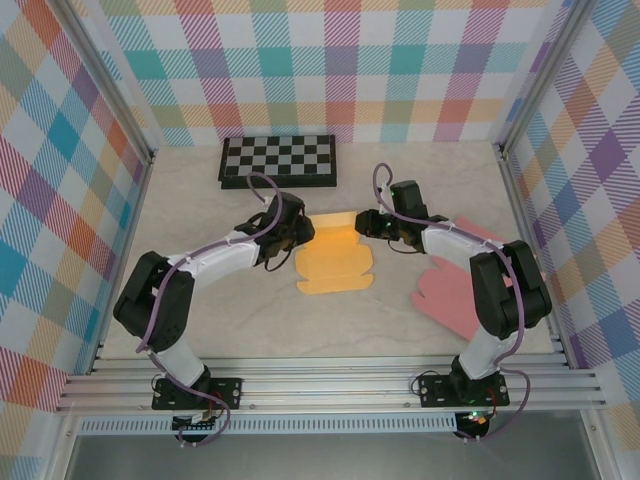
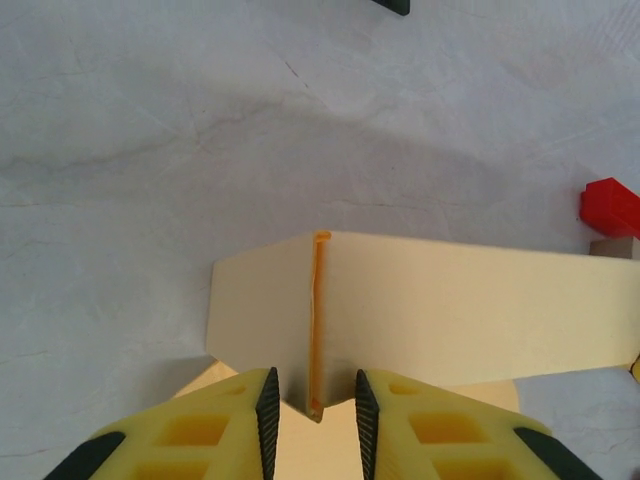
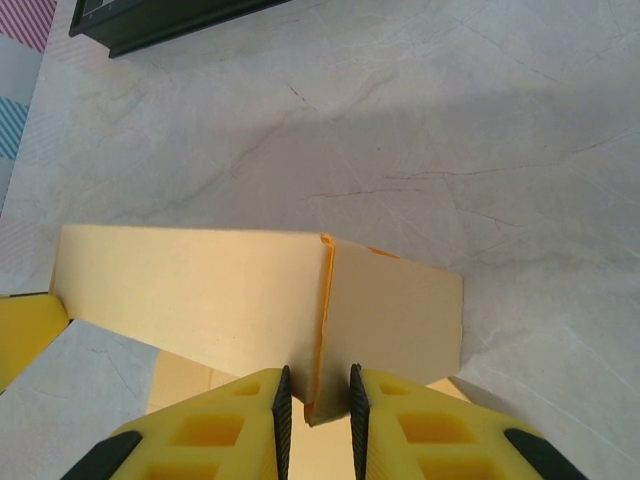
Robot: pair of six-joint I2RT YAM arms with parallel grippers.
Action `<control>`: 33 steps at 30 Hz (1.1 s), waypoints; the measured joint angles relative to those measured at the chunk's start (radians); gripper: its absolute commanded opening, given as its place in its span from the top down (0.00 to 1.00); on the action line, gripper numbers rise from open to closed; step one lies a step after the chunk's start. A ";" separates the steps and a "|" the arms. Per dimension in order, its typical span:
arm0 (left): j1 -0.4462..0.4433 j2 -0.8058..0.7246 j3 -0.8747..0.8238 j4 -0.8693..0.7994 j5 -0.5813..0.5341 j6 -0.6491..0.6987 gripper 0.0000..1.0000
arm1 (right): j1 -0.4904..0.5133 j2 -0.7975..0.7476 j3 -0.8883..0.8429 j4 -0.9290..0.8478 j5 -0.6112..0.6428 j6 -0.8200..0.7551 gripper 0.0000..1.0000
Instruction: Fold the paper box
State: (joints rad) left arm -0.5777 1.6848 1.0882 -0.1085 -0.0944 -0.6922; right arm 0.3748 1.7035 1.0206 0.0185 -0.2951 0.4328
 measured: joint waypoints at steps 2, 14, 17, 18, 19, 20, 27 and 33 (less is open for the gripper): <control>0.004 0.012 0.011 0.005 0.000 -0.002 0.75 | 0.000 -0.002 0.000 -0.003 0.006 0.000 0.76; 0.012 -0.281 -0.238 -0.107 0.034 -0.018 0.48 | 0.001 -0.019 -0.003 -0.027 0.068 0.055 0.75; 0.010 -0.268 -0.410 -0.011 0.097 -0.072 0.45 | 0.001 -0.019 -0.003 -0.027 0.074 0.064 0.75; 0.003 -0.252 -0.454 0.019 0.114 -0.092 0.43 | 0.001 -0.019 -0.003 -0.028 0.075 0.066 0.75; -0.008 -0.234 -0.491 0.052 0.113 -0.108 0.42 | 0.001 -0.020 -0.003 -0.031 0.077 0.066 0.75; -0.015 -0.239 -0.499 0.083 0.108 -0.127 0.41 | 0.001 -0.021 -0.001 -0.037 0.078 0.068 0.75; -0.156 -0.250 -0.510 0.243 0.072 -0.218 0.38 | 0.001 -0.025 0.010 -0.065 0.105 0.069 0.76; -0.192 -0.329 -0.561 0.263 0.008 -0.296 0.33 | 0.001 -0.025 0.026 -0.097 0.139 0.082 0.76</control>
State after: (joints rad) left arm -0.7692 1.3560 0.5274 0.1543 -0.0860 -0.9886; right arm 0.3756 1.6783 1.0462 -0.0788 -0.1562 0.5148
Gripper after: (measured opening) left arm 0.656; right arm 0.241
